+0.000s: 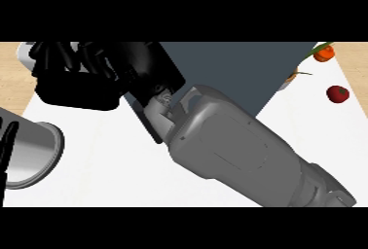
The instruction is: Pick up the wine, place it into the cabinet and close the cabinet
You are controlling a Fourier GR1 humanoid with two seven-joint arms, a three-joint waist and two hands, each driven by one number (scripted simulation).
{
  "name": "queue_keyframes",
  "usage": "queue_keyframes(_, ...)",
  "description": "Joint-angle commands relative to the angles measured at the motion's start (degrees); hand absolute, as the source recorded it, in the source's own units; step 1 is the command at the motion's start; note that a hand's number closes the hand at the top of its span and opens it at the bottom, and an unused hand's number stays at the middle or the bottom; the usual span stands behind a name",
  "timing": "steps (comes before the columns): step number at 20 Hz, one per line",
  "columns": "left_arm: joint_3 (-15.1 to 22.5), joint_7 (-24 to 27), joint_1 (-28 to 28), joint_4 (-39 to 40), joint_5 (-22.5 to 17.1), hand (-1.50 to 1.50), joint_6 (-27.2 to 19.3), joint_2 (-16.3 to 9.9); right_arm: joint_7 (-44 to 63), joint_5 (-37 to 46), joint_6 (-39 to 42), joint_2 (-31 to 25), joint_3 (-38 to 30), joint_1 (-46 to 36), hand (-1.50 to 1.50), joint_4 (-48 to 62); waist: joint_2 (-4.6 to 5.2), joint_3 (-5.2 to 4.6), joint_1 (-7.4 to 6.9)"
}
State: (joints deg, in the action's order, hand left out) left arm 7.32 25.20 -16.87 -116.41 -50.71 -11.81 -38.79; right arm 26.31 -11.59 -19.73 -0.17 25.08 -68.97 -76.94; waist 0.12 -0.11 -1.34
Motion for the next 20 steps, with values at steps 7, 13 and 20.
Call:
queue_keyframes(7, 0.64, -3.12, -0.11, -3.19, 2.70, -1.50, -3.11, 1.60, -10.35, -1.42, 6.47, -3.14, -4.82, 1.94, 1.50, 11.68, 0.08, 0.14, 0.32)
queue_keyframes(13, -0.47, -3.63, 1.03, -1.59, 1.80, -1.50, -0.33, 0.49, -16.34, -0.06, 7.19, -4.40, -4.58, -0.29, 1.50, 19.49, 0.77, 0.02, -0.44)
queue_keyframes(20, -0.88, -2.82, 0.53, -0.26, 2.78, -1.50, -0.50, 1.06, -18.78, 0.12, 9.39, -6.90, -5.11, -0.74, 1.50, 22.39, 0.72, 0.01, 0.15)
